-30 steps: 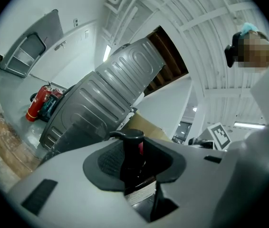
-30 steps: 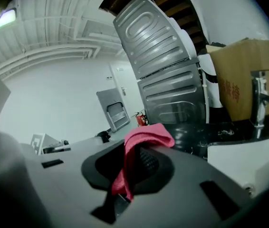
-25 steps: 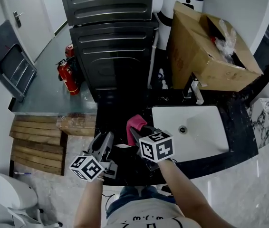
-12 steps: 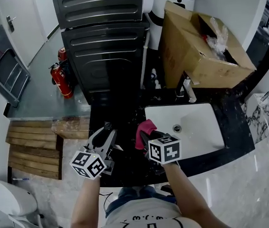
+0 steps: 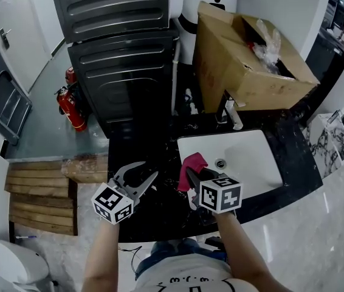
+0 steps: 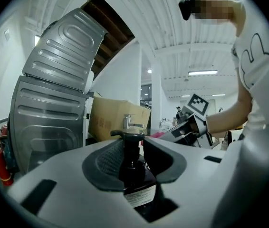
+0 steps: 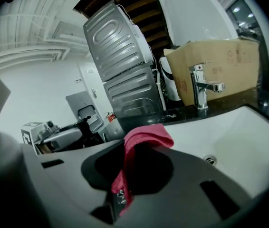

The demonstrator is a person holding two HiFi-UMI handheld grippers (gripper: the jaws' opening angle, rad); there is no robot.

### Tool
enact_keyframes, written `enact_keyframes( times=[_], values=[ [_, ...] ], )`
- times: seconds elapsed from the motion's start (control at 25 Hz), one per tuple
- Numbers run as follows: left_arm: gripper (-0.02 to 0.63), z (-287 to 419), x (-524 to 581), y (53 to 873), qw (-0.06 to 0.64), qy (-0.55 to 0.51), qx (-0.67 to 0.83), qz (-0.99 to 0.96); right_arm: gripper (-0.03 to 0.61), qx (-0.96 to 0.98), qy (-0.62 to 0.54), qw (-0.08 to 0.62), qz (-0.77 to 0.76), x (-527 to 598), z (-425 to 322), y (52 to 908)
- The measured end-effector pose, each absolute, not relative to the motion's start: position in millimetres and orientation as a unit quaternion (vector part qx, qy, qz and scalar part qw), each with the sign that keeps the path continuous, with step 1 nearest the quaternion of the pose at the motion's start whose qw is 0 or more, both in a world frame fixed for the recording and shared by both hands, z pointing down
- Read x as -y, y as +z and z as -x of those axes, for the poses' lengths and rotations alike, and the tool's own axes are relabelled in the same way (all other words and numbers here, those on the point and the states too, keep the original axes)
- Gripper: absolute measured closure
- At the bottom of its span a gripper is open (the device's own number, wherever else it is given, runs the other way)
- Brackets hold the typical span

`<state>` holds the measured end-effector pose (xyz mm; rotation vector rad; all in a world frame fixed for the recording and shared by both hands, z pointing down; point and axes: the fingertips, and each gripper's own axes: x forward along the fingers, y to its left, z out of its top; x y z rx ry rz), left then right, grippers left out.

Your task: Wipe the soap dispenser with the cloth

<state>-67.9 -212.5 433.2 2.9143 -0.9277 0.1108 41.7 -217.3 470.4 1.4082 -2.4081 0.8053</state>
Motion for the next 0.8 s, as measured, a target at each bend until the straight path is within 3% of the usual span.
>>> enact_keyframes(
  times=[0.24, 0.32, 0.48, 0.8],
  values=[
    [0.442, 105, 213, 436, 0.038, 0.056, 0.365, -0.928, 0.529, 0.824, 0.282, 0.114, -0.478, 220, -41, 472],
    [0.472, 114, 211, 434, 0.037, 0.058, 0.382, -0.922, 0.529, 0.827, 0.282, 0.112, -0.474, 221, -37, 471],
    [0.425, 100, 201, 430, 0.045, 0.064, 0.391, -0.917, 0.529, 0.831, 0.284, 0.103, -0.468, 223, -31, 466],
    [0.450, 78, 218, 446, 0.044, 0.133, 0.565, -0.813, 0.529, 0.826, 0.285, 0.093, -0.478, 225, -39, 462]
  ],
)
